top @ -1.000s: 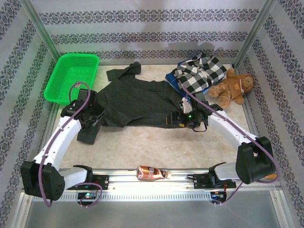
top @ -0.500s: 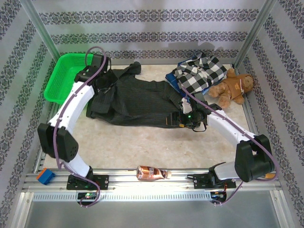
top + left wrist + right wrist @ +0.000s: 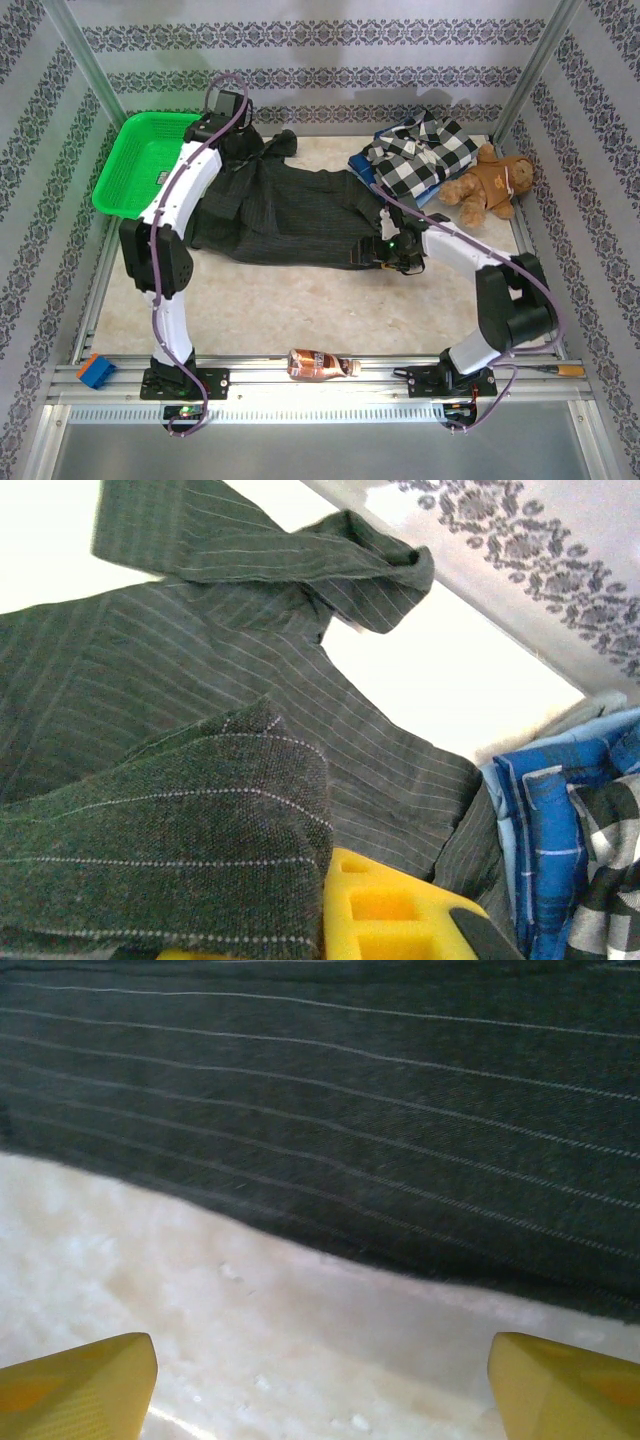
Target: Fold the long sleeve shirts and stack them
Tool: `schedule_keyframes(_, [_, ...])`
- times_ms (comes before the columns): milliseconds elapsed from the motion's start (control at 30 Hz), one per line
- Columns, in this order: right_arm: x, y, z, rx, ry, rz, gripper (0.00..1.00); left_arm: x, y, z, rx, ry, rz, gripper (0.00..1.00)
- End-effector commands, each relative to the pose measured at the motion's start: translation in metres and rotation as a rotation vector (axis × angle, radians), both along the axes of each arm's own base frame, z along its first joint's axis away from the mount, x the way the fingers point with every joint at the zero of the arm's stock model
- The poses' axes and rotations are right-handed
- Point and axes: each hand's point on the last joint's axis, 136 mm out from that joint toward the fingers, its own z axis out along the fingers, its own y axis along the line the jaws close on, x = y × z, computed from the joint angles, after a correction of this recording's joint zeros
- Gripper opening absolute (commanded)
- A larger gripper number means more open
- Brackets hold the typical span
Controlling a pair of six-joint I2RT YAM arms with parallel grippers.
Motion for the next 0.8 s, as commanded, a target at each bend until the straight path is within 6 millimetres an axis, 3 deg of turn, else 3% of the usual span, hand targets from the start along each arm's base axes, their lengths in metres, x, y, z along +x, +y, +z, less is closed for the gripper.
schedule_keyframes(0, [0.015, -0.003, -0.008, -0.027, 0.003, -0.048, 0.85, 0.02, -0.041, 0.001, -0.022, -0.068, -0.222, 0.18])
schedule_keyframes(33, [0.017, 0.0, -0.009, -0.02, 0.01, -0.048, 0.85, 0.021, -0.045, -0.001, -0.002, -0.058, -0.261, 0.27])
schedule_keyframes(133, [0.017, 0.007, -0.011, -0.018, 0.015, -0.028, 0.85, 0.013, -0.032, -0.005, 0.111, 0.005, -0.298, 0.73])
schedule_keyframes(233, [0.014, 0.01, -0.011, -0.022, 0.014, -0.01, 0.85, -0.01, -0.003, 0.016, 0.212, 0.022, -0.233, 0.99])
schedule_keyframes(333, [0.01, 0.007, -0.013, -0.043, 0.014, 0.0, 0.85, -0.041, 0.018, 0.019, 0.187, 0.028, -0.151, 1.0])
schedule_keyframes(433, [0.011, 0.001, -0.012, -0.083, 0.008, 0.002, 0.85, -0.074, 0.047, -0.006, 0.128, 0.088, -0.041, 0.96])
schedule_keyframes(600, [0.027, -0.006, -0.005, -0.148, -0.023, -0.01, 0.85, -0.108, 0.057, -0.064, 0.077, 0.16, 0.001, 0.73])
schedule_keyframes(767, [0.044, -0.007, -0.008, -0.192, -0.02, -0.021, 0.82, -0.124, 0.077, -0.109, 0.168, 0.234, 0.061, 0.52])
